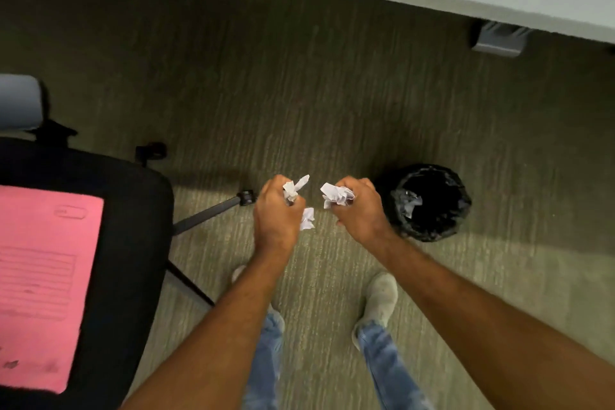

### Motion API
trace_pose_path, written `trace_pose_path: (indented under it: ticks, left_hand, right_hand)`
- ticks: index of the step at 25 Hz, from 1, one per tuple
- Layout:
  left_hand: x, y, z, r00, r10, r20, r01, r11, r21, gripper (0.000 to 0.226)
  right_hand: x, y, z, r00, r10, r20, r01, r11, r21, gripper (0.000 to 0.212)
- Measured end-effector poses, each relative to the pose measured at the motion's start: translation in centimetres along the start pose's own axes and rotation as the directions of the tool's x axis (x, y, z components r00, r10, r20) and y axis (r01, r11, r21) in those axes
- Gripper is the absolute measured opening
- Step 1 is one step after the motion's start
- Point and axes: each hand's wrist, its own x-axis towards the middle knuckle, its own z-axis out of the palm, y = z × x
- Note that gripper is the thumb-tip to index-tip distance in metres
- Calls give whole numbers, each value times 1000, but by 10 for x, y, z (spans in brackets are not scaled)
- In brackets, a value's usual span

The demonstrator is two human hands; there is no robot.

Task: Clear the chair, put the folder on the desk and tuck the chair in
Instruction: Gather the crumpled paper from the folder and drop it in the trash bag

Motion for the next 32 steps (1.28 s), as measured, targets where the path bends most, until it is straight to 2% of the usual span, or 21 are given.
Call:
trace_pose_path:
  ticks: [8, 15, 19, 23, 26, 28, 30, 32]
  left_hand:
    - [-43, 91, 167, 964, 123, 237, -137, 990, 42, 5]
    - [-58, 121, 288, 924, 121, 362, -171, 979, 108, 11]
    - [-53, 113, 352, 913, 33, 406, -89, 989, 119, 24]
    - [-43, 102, 395, 912, -83, 401, 32, 991, 133, 30]
    - [-34, 96, 420, 915, -115, 388, 81, 991, 104, 28]
    - [-27, 90, 436, 912, -142, 385, 109, 988, 109, 27]
    - [-15, 77, 451, 905, -173, 389, 156, 985, 76, 36]
    - [-4, 60, 465, 886, -194, 422, 199, 979, 33, 46]
  right_hand:
    - [2, 159, -124, 955, 227, -191, -203, 969, 139, 18]
    - [20, 263, -179, 882, 430, -192, -323, 849, 417, 22]
    - [43, 314, -184, 871, 476, -121, -353, 778, 519, 29]
    - [68, 347, -178, 849, 521, -86, -370, 704, 607, 26]
    - [85, 363, -172, 850, 524, -48, -377, 671, 639, 29]
    - [94, 371, -167, 846, 532, -34, -387, 657, 647, 35]
    - [104, 380, -159, 852, 523, -9, -390, 646, 656, 43]
    - [109, 385, -154, 859, 510, 39, -405, 632, 661, 67]
